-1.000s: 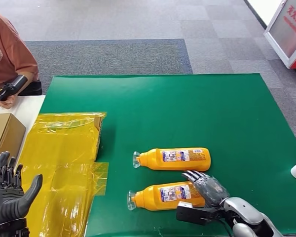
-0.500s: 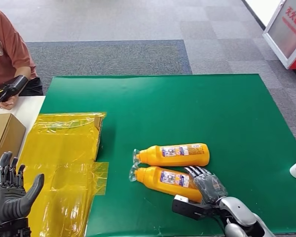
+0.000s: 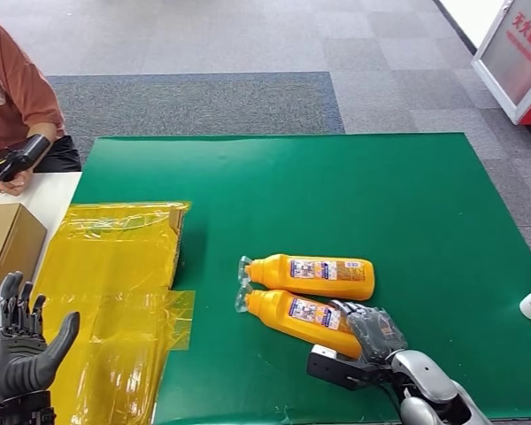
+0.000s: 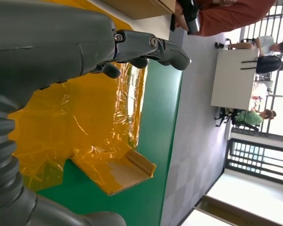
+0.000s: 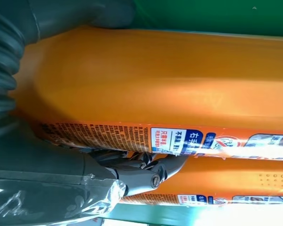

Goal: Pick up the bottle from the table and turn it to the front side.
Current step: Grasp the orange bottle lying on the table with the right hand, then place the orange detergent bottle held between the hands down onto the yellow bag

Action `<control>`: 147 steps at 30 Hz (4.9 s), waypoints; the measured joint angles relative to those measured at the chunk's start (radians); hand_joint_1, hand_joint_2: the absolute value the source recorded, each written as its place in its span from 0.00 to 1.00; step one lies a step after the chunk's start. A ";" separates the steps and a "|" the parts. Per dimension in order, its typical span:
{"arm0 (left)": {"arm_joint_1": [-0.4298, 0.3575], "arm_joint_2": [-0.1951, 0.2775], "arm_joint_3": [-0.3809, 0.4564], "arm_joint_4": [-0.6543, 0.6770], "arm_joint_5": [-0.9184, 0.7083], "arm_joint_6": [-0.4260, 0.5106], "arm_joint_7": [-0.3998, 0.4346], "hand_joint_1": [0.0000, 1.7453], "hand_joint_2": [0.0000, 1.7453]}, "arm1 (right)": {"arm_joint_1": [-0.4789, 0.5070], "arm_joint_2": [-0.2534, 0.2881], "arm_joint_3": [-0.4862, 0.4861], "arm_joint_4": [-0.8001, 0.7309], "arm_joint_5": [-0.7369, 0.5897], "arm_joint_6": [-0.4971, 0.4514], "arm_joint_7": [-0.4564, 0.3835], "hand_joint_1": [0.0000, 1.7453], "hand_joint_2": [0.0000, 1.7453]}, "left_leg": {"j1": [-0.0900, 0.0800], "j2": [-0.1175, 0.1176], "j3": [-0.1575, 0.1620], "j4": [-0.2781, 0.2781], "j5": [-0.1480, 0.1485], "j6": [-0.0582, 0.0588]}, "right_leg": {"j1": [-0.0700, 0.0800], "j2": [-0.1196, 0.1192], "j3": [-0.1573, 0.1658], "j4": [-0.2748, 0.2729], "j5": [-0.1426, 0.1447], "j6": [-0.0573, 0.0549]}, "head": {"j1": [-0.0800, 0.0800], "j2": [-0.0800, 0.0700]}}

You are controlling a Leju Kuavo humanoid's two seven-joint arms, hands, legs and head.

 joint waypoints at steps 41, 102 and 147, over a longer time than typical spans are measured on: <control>-0.083 0.106 -0.164 0.072 0.058 0.038 -0.036 0.00 1.00 | -0.073 0.227 -0.311 -0.073 -0.700 0.223 -0.459 1.00 1.00 | 0.001 0.000 -0.005 0.000 0.003 -0.001 | 0.000 0.000 -0.004 0.001 0.001 -0.001 | 0.000 0.000; -0.637 0.083 -0.626 0.322 0.437 -0.018 0.147 0.00 1.00 | -0.364 0.525 -0.305 0.303 -0.488 0.064 -0.495 1.00 1.00 | 0.001 0.000 -0.011 0.000 0.010 -0.003 | 0.001 0.000 -0.011 0.002 0.008 -0.002 | 0.000 0.000; -0.687 0.081 -0.525 0.410 0.425 0.034 0.145 0.00 1.00 | -0.364 0.525 -0.327 0.249 -0.508 0.070 -0.490 1.00 1.00 | 0.001 0.000 -0.011 0.000 0.010 -0.003 | 0.001 0.000 -0.011 0.002 0.008 -0.002 | 0.000 0.000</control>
